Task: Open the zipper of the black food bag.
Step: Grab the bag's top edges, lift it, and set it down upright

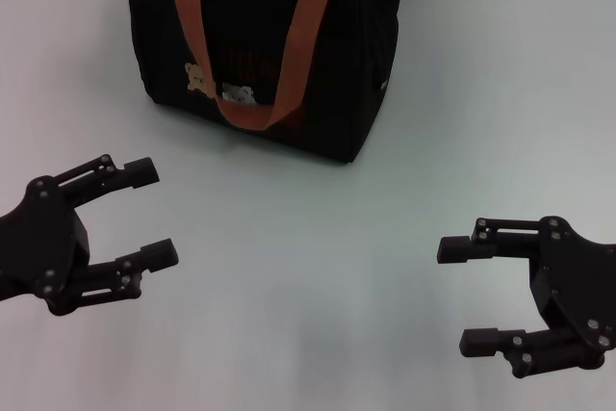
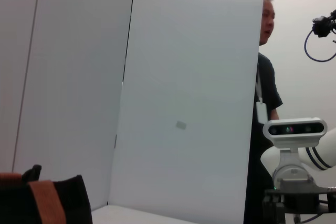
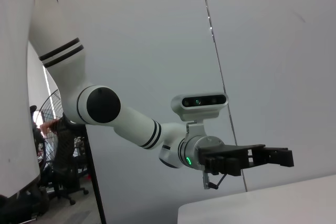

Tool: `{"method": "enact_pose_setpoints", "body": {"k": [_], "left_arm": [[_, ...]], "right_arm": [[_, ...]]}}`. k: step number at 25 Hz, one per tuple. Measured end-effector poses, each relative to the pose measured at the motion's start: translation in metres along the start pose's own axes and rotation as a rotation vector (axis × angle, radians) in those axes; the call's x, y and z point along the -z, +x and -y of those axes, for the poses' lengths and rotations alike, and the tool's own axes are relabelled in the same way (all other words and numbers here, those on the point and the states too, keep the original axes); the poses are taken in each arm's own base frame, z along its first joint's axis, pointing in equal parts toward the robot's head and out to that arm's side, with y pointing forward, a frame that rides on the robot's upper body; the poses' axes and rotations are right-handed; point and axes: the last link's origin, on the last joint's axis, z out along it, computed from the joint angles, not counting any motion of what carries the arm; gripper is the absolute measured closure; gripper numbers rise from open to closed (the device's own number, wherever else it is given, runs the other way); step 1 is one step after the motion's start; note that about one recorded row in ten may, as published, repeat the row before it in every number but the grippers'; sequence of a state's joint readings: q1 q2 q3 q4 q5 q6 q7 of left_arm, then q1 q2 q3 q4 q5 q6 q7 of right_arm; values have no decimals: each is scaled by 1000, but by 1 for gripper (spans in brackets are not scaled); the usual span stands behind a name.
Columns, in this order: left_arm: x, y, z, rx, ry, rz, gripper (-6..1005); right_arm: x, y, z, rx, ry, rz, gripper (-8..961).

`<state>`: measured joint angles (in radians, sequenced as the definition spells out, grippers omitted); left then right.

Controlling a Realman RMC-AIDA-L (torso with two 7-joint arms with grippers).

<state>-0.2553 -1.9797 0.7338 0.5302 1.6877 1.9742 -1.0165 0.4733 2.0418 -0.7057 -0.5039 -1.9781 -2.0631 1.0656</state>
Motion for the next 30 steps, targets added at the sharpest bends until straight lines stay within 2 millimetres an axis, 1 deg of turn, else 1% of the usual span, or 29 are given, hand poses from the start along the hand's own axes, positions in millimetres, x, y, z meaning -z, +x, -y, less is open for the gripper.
{"method": "enact_pose_setpoints", "body": {"k": [16,19,21,23,24,27,28,29,30], "left_arm": [[-1,-1,2,19,12,6,154],[0,-4,7,22,58,13,158],[1,-6,13,23,113,14,161],[4,-8,26,22,231,12,163],[4,-8,26,22,231,12,164],[5,-14,47,25,384,29,168],[3,-18,61,23,478,48,170],[3,-18,61,23,478,48,171],[1,-21,68,16,520,62,172]], "right_arm": [[-2,1,-1,-4,4,12,188],[-2,2,-2,-8,6,15,188],[-2,3,-3,-12,9,19,188],[0,5,-5,-19,21,21,188],[0,5,-5,-19,21,21,188],[1,8,-6,-27,33,21,188],[1,10,-8,-33,38,25,188],[1,10,-8,-33,38,25,188],[1,11,-9,-36,40,27,188]]}}
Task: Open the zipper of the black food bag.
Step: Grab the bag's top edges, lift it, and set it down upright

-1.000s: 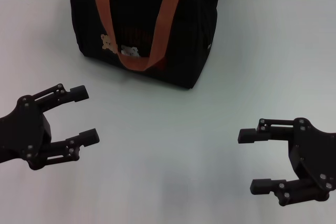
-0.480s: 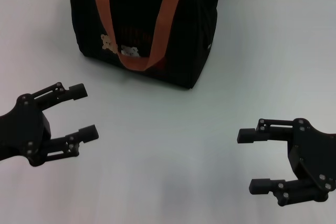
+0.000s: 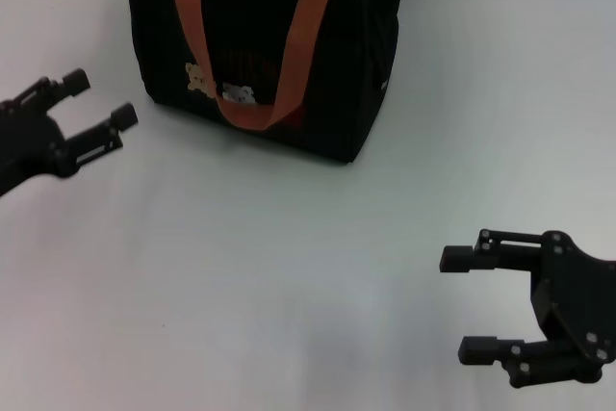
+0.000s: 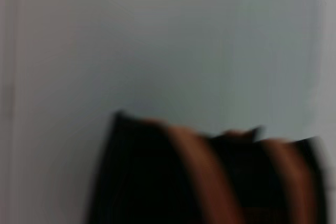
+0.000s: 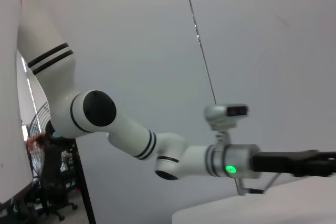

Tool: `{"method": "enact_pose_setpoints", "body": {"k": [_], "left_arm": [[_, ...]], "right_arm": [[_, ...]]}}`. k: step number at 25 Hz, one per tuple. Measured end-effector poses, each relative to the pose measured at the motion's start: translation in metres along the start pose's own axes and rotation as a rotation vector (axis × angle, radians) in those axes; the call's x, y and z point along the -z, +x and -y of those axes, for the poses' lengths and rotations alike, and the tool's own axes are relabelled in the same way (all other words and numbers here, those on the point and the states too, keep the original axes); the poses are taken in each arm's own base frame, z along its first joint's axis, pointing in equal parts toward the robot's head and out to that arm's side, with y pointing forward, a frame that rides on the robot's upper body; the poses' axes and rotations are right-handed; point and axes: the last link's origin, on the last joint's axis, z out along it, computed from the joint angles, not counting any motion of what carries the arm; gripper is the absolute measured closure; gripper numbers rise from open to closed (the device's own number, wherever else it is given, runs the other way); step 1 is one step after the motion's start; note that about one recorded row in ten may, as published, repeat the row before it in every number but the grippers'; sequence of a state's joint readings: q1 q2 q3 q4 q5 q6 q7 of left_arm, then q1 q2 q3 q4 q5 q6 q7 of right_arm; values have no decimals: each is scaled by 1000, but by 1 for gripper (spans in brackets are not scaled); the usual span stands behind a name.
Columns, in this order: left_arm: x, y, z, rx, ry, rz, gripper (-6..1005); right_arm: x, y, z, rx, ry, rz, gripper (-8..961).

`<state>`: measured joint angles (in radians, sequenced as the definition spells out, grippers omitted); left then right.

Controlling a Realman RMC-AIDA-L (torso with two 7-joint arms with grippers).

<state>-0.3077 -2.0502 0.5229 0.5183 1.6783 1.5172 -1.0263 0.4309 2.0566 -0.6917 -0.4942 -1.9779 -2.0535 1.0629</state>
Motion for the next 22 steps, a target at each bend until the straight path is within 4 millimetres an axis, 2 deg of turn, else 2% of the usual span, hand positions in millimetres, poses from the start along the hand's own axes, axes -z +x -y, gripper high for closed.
{"method": "enact_pose_setpoints", "body": {"k": [4,9,12,13,15,22], "left_arm": [[-26,-5,21,-54,132,71,177],[-52,-5,39,-104,227,124,184],[-61,-2,42,-116,236,135,188],[-76,3,42,-129,232,137,189],[-89,6,40,-134,220,141,192],[-117,11,36,-151,196,161,201]], "right_arm": [[-1,5,-5,-14,9,10,188],[-3,9,-8,-24,18,20,187],[-3,10,-9,-30,19,25,187],[-4,11,-9,-38,17,31,187],[-5,11,-10,-41,16,33,187],[-8,13,-12,-40,3,52,187]]}}
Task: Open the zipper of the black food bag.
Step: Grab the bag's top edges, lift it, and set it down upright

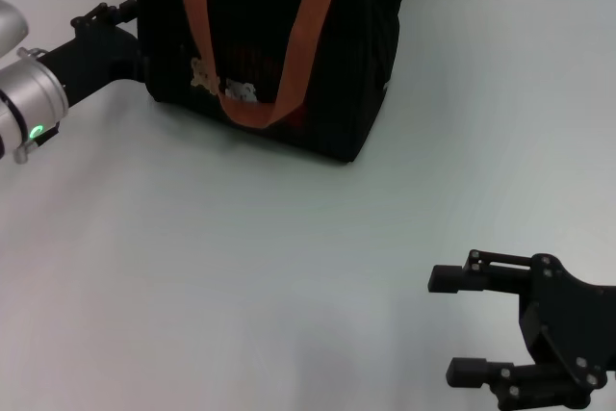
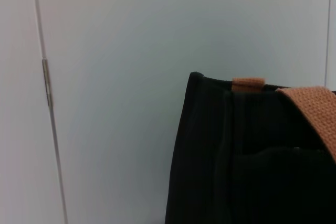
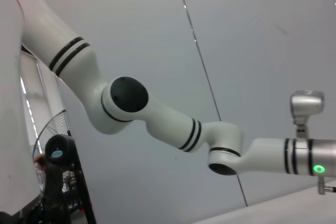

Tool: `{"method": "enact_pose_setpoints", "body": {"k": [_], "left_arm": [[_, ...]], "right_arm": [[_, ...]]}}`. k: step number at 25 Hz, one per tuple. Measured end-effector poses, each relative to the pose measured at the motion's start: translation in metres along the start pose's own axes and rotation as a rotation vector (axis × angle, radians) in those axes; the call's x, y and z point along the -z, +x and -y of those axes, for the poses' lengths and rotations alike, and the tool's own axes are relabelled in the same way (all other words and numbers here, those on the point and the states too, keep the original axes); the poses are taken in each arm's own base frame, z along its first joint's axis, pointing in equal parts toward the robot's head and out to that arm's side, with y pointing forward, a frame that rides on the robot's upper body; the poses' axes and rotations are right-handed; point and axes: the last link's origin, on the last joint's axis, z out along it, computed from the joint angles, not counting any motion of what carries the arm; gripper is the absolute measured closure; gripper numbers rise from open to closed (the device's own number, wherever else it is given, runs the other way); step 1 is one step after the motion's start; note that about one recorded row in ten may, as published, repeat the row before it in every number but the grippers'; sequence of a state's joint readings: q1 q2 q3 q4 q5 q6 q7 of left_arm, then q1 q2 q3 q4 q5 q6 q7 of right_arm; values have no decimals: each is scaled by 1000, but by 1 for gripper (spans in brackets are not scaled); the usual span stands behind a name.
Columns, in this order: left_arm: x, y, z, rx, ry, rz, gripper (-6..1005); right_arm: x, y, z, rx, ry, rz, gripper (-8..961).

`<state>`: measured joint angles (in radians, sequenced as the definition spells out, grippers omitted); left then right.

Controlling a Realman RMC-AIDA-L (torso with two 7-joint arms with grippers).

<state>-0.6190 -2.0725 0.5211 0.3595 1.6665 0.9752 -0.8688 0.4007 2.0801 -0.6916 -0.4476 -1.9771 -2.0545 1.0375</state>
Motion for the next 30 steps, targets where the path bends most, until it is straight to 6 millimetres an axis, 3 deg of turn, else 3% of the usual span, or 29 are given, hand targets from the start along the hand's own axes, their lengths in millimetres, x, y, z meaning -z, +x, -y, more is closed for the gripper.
{"method": "enact_pose_setpoints", "body": {"k": [6,19,30], "left_arm": [[-12,3,-4,-32,-6,33,208],[-11,-8,-28,-33,-143,97,225],[5,-15,-35,2,-198,59,473]], "right_arm": [[-5,3,-2,11,-13,16,187],[-6,3,-1,15,-14,17,187],[-9,1,3,27,-21,10,188]]}}
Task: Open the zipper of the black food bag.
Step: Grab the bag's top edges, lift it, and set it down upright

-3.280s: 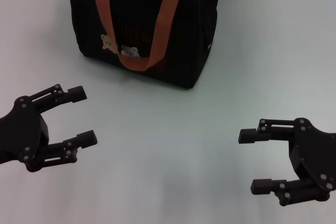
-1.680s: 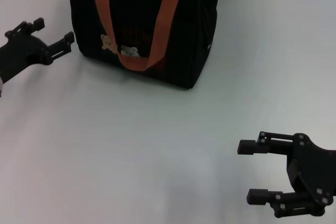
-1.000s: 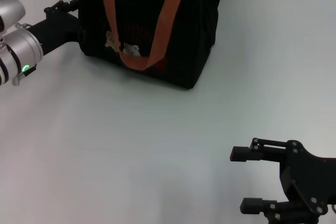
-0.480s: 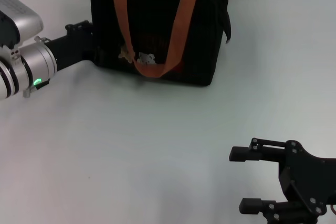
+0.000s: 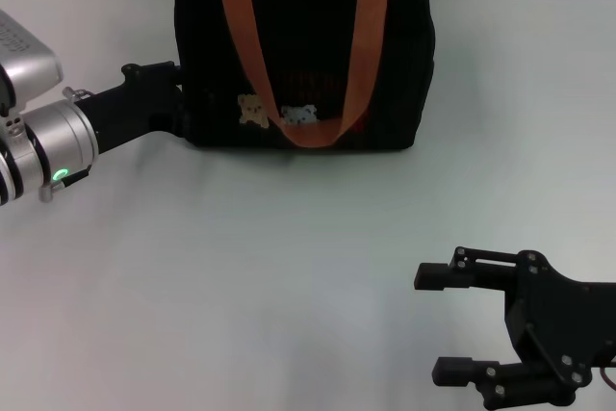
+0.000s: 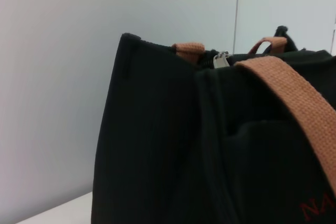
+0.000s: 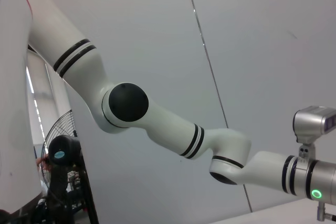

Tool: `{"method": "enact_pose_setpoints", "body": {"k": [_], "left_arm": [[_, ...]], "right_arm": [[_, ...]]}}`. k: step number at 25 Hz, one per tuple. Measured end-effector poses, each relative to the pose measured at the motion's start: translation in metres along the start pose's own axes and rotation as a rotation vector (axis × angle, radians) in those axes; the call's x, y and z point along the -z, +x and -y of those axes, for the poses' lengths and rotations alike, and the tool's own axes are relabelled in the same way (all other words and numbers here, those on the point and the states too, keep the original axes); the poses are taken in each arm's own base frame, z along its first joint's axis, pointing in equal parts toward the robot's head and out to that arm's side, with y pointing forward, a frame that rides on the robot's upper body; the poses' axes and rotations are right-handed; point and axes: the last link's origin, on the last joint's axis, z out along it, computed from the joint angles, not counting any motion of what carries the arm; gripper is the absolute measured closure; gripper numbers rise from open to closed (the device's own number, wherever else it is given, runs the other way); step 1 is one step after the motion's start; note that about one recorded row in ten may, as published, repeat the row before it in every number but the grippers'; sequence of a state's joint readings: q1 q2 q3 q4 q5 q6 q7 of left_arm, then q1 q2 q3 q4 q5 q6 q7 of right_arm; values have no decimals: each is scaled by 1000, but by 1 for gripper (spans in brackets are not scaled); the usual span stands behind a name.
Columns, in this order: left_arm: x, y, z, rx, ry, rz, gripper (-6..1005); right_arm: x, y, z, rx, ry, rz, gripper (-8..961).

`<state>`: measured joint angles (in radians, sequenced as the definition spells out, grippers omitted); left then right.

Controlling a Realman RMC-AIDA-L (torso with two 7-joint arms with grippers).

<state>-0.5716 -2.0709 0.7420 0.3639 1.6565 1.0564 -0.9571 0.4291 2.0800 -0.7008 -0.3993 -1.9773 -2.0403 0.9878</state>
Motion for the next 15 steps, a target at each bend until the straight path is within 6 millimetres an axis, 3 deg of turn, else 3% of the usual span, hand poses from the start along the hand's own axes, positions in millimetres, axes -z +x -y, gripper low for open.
{"method": "enact_pose_setpoints", "body": {"k": [13,15], "left_arm": [[17,-6,-12,30,-62,-53,902],[18,-6,-17,38,-84,-69,908]], "right_arm": [[-3,-3,4,11,-12,-4,187],[-4,-4,5,14,-13,-2,188]]}}
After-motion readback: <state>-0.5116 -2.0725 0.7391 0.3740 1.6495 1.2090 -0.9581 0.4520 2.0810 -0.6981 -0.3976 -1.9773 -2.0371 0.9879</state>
